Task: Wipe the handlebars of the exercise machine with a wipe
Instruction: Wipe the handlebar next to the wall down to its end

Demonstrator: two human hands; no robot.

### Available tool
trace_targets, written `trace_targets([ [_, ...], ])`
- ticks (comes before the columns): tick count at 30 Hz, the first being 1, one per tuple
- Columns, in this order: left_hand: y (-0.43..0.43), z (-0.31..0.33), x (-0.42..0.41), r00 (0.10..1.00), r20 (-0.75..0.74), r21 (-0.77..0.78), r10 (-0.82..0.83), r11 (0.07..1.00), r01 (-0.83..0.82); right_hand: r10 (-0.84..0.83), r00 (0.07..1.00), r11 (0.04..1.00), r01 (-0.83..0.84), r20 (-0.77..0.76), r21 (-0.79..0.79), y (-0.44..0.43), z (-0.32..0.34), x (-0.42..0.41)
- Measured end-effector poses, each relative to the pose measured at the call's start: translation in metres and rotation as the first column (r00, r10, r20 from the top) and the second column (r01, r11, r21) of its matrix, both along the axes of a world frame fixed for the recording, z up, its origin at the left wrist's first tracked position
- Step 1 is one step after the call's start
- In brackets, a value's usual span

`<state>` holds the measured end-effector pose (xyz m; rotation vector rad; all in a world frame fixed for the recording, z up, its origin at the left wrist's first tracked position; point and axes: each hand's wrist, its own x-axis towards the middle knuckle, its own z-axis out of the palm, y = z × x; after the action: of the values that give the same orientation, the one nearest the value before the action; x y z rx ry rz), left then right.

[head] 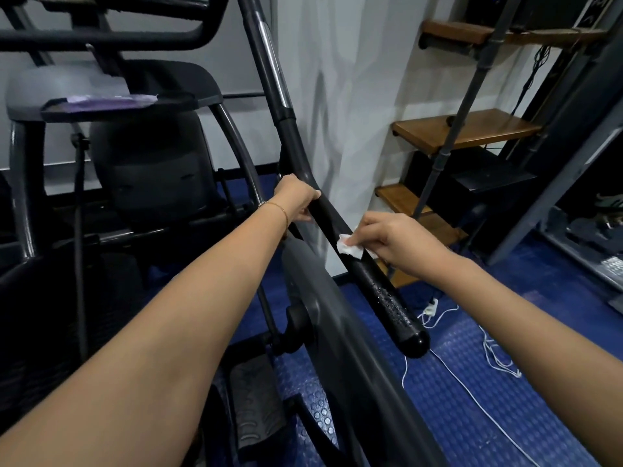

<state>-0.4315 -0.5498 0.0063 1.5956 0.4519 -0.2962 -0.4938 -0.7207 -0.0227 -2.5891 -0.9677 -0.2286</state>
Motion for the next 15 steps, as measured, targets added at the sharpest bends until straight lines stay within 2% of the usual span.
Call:
trace_targets([
  [2,0.0,-0.01,-0.002,0.998,0.054,0.057,-0.036,0.998,0.033,-0.025,0.999,0.995,0.029,-0.045,0.092,-0.01,0.003,-0.009],
  [4,0.001,-0.019,-0.005,0.997,0.06,0.049,-0.054,0.998,0.051,-0.07,0.989,0.962,0.102,-0.132,0.253,-0.019,0.011,-0.02],
  [6,0.002,-0.026,-0.007,0.998,0.05,0.006,-0.043,0.999,0.043,-0.057,0.979,0.933,0.122,-0.197,0.339,-0.023,0.014,-0.031],
  [10,-0.001,-0.025,-0.008,0.999,0.033,-0.169,-0.012,0.985,0.017,-0.014,0.971,0.973,0.067,-0.237,0.22,-0.019,0.006,-0.041],
  [15,-0.001,-0.033,0.0,0.999,0.045,-0.18,-0.027,0.983,0.034,-0.024,0.99,0.993,0.04,-0.142,0.111,-0.017,-0.001,-0.038],
])
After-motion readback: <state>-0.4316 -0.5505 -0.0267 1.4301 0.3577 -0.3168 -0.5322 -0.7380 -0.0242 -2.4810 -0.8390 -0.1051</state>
